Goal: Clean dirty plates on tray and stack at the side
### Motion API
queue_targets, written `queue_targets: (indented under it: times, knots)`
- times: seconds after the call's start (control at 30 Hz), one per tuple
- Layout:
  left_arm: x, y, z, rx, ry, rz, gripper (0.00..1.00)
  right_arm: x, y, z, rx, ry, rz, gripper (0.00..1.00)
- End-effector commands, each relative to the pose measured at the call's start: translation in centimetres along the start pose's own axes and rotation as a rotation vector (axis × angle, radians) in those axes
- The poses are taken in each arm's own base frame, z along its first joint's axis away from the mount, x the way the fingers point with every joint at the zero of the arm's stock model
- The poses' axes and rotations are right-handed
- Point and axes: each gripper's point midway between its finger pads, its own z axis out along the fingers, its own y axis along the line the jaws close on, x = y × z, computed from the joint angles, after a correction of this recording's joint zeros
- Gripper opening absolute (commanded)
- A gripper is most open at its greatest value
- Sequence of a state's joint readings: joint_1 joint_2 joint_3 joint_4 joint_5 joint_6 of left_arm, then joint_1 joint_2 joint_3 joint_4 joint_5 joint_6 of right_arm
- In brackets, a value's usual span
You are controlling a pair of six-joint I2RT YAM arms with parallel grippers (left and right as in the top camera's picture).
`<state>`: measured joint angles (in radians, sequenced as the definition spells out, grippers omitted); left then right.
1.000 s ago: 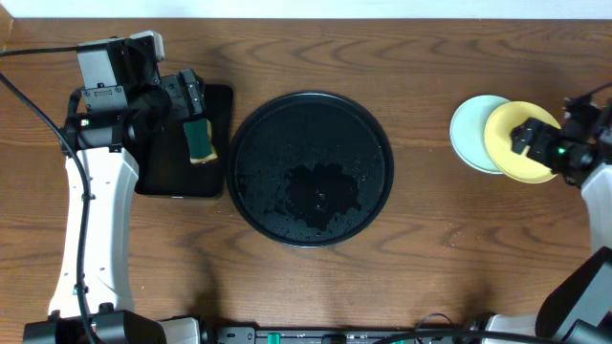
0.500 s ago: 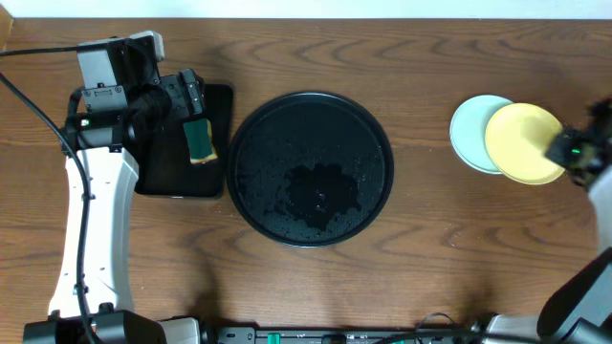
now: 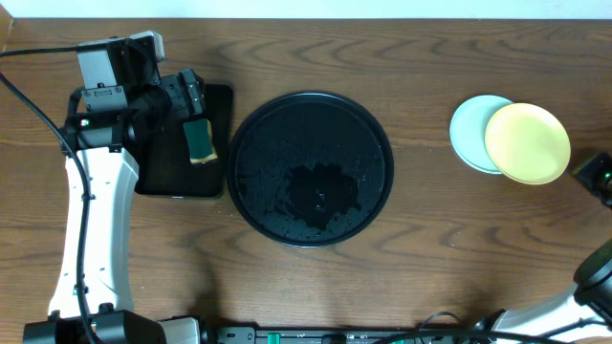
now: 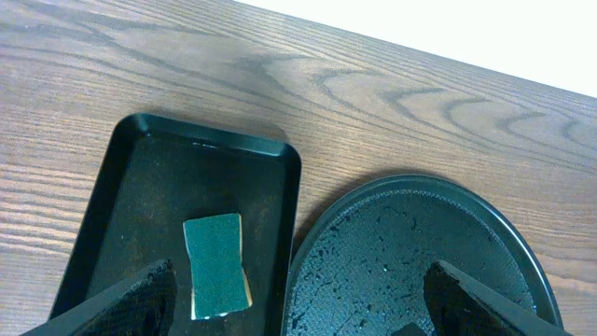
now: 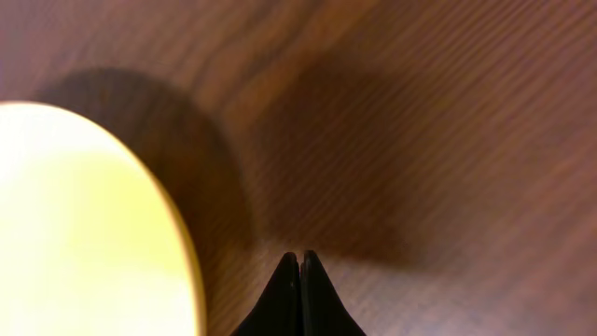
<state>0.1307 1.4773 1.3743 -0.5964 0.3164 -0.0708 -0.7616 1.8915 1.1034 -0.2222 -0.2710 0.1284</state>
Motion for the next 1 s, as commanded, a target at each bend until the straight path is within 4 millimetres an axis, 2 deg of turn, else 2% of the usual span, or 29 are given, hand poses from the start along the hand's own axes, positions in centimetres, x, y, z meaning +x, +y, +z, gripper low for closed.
queue_targets:
  times: [0.0,0.1,0.13,0.2,0.33,0.47,0.57,0.7,0.73,0.77,0.83,0.87,0.97]
  knots:
    - [-0.1,-0.1,0.0,0.010,0.001,0.005,0.85,0.0,0.9,1.1,-0.092,0.011,0.022,0.01]
    - [-0.1,-0.1,0.0,0.010,0.001,0.005,0.84,-0.6,2.8,1.0,-0.187,-0.008,0.003,0.01]
    - [-0.1,-0.1,0.0,0.010,0.001,0.005,0.84,-0.7,4.3,0.7,-0.256,-0.007,-0.010,0.01]
    - [-0.1,-0.1,0.0,0.010,0.001,0.005,0.84,-0.6,5.3,0.6,-0.291,0.000,-0.020,0.01]
    - [-0.1,-0.1,0.0,0.010,0.001,0.005,0.85,1.4,7.2,0.9,-0.310,0.074,-0.029,0.01]
    - [-0.1,-0.1,0.0,0.010,0.001,0.005,0.85,2.9,9.9,1.3,-0.336,0.119,-0.081,0.01]
    - [-0.1,-0.1,0.0,0.010,0.001,0.005,0.85,3.2,11.2,0.8,-0.348,0.129,-0.099,0.01]
    - [-0.1,-0.1,0.0,0.010,0.001,0.005,0.85,1.4,11.2,-1.7,-0.291,0.099,-0.131,0.02]
    - [-0.1,-0.1,0.0,0.010,0.001,0.005,0.85,0.5,11.7,-3.4,-0.285,0.079,-0.183,0.04]
    - [-0.1,-0.1,0.0,0.010,0.001,0.005,0.85,0.2,12.2,-4.3,-0.290,0.068,-0.214,0.04]
    - [-0.1,-0.1,0.0,0.010,0.001,0.005,0.85,-0.4,14.8,-8.0,-0.314,0.038,-0.386,0.07]
    - [-0.1,-0.1,0.0,0.010,0.001,0.005,0.85,-0.2,15.8,-8.9,-0.323,0.035,-0.432,0.08]
    - [-0.1,-0.1,0.0,0.010,0.001,0.005,0.85,2.0,19.7,-11.6,-0.367,0.057,-0.597,0.17]
